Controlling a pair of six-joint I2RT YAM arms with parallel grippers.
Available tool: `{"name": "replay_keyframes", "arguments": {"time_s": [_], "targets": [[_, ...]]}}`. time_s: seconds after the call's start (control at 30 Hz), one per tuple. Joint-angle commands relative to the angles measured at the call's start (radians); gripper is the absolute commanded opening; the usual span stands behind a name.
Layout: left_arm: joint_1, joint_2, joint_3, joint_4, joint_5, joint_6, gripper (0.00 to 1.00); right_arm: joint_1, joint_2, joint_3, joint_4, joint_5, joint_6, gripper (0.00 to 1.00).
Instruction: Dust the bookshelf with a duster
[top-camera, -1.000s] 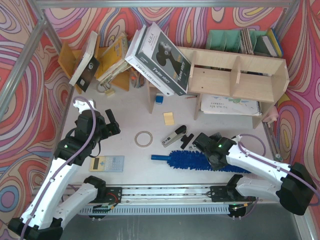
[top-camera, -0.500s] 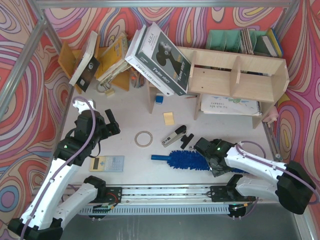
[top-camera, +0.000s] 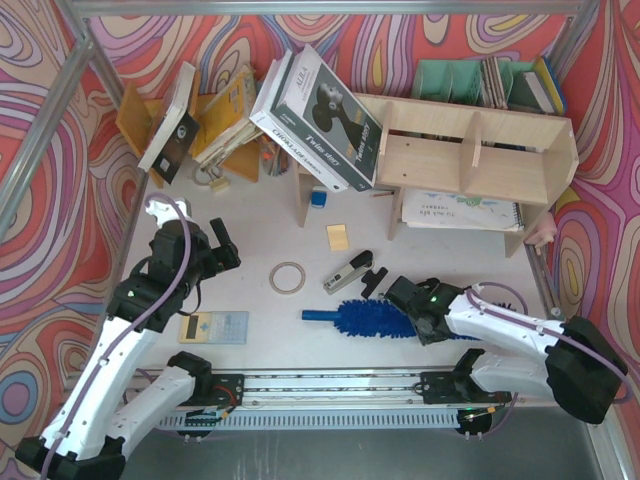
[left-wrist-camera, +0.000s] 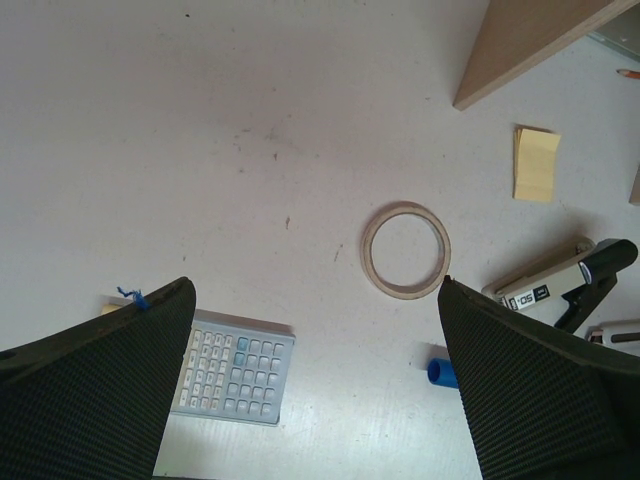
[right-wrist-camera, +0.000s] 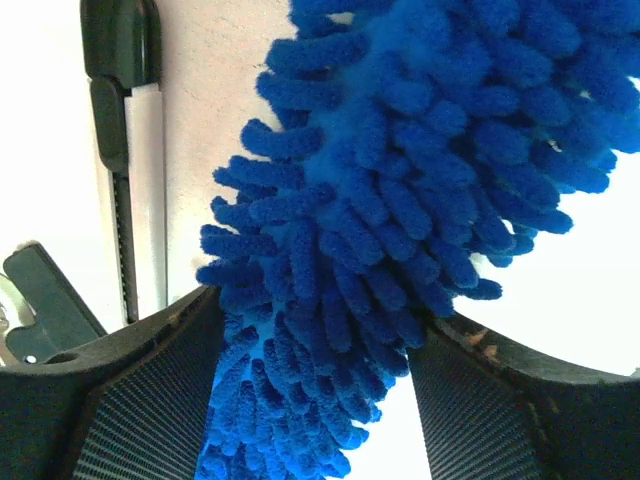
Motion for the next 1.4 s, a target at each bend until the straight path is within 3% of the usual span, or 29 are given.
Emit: {"name": "replay_keyframes", "arguments": {"time_s": [0.0, 0.2, 0.43, 0.73, 0.9, 1.2, 1.37], "targets": [[-0.006, -0.004, -0.012, 0.020, 0.026, 0.015, 0.98, 0.002, 0.006, -0.086, 0.064, 0.016, 0.041, 0.62], [-0.032, 0.019, -0.014, 0.045, 0.064, 0.002, 0.98, 0.003, -0.103, -0.144, 0.104, 0.033, 0.017, 0.33], [-0.297, 0.102, 0.061, -0.019, -0.150, 0.018, 0.99, 0.003, -0.227, -0.155, 0.086, 0.061, 0.003, 0.17], [-0.615, 0.303, 0.210, -0.027, -0.289, 0.106, 0.99, 0.003, -0.333, -0.078, 0.011, 0.156, -0.066, 0.09], [-0.647, 0.367, 0.234, 0.014, -0.142, 0.153, 0.98, 0.003, -0.393, -0.033, -0.042, 0.201, -0.084, 0.04], [-0.753, 0.505, 0.270, 0.041, -0.042, 0.234, 0.99, 0.002, -0.504, -0.010, -0.098, 0.243, -0.086, 0.01], [-0.769, 0.551, 0.249, 0.079, 0.083, 0.273, 0.99, 0.002, -0.542, 0.015, -0.143, 0.257, -0.083, 0.00]]}}
